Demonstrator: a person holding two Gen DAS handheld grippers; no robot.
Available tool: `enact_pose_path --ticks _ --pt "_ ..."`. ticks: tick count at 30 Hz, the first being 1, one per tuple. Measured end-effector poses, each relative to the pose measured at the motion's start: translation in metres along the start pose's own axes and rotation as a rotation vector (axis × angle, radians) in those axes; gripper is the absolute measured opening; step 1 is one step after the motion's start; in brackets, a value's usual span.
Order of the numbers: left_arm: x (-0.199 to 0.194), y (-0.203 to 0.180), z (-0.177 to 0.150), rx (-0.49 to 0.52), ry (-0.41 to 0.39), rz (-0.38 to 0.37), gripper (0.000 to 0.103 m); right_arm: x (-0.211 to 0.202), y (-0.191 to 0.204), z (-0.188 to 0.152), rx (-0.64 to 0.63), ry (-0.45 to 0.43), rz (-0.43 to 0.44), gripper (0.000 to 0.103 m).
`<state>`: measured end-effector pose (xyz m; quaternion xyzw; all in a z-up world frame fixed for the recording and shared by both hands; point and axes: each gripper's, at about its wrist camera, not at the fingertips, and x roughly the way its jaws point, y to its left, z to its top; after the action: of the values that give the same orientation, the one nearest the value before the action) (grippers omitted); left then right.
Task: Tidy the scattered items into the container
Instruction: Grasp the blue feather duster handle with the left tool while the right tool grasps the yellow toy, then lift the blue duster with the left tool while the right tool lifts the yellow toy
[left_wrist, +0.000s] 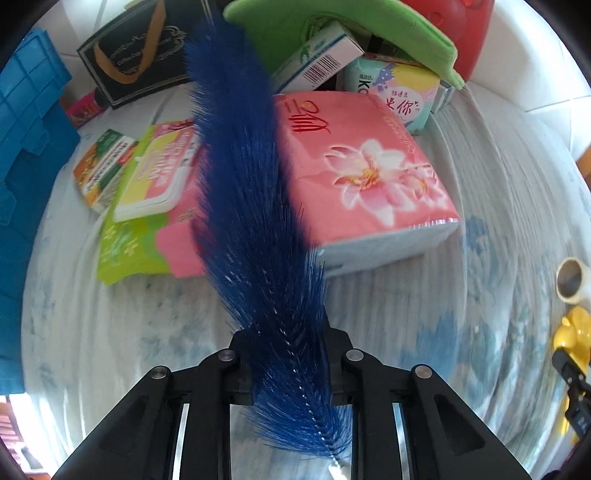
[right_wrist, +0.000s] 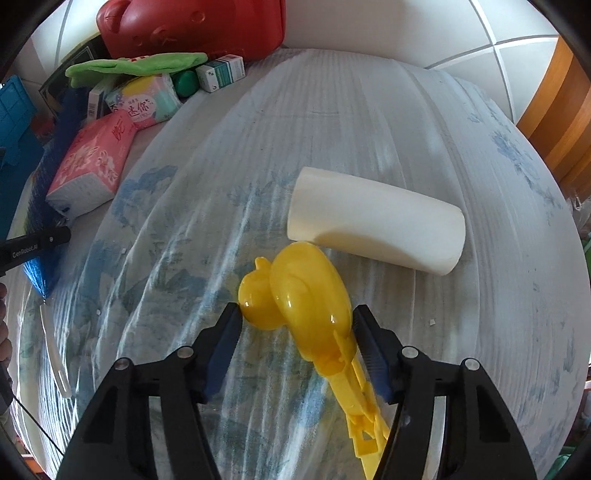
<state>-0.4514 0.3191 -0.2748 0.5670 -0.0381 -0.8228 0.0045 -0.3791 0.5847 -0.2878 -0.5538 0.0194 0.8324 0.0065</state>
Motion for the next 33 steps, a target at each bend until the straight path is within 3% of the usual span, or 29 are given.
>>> enact_pose_path --ticks 6,10,12,14,16,20,21,23,25,30,31,33 --pt "-0.030 0.021 -0.032 0.011 -0.017 0.000 0.019 -0.021 0.021 -0.007 -0.021 -0.033 0.054 0.061" --pt "-0.046 0.040 -0.070 0.038 0.012 -0.002 0.019 -0.034 0.045 -0.017 -0.045 -0.025 0.140 0.061" --pt "-0.047 0.050 -0.085 0.049 0.035 -0.006 0.027 -0.034 0.059 -0.025 -0.061 -0.002 0.177 0.061" --pt "-0.048 0.056 -0.090 0.052 0.026 0.011 0.058 -0.030 0.074 -0.033 -0.081 0.018 0.192 0.061" --pt "-0.050 0.060 -0.092 0.052 0.006 0.027 0.073 -0.024 0.086 -0.039 -0.098 0.040 0.190 0.061" --pt "-0.051 0.059 -0.082 0.044 -0.025 0.021 0.078 -0.017 0.096 -0.045 -0.111 0.047 0.145 0.061" --pt "-0.049 0.059 -0.078 0.042 -0.024 0.020 0.078 -0.018 0.098 -0.045 -0.115 0.046 0.129 0.062" --pt "-0.042 0.057 -0.072 0.040 -0.016 0.015 0.078 -0.020 0.099 -0.045 -0.124 0.046 0.098 0.076" --pt "-0.033 0.053 -0.065 0.044 0.001 0.005 0.078 -0.022 0.100 -0.045 -0.138 0.050 0.075 0.083" --pt "-0.009 0.042 -0.060 0.062 0.044 0.014 0.078 -0.022 0.097 -0.045 -0.140 0.051 0.072 0.083" --pt "-0.007 0.041 -0.060 0.059 0.038 0.002 0.076 -0.019 0.098 -0.045 -0.141 0.056 0.071 0.083" --pt "-0.004 0.039 -0.061 0.052 0.020 -0.023 0.059 -0.011 0.099 -0.046 -0.145 0.070 0.070 0.083"
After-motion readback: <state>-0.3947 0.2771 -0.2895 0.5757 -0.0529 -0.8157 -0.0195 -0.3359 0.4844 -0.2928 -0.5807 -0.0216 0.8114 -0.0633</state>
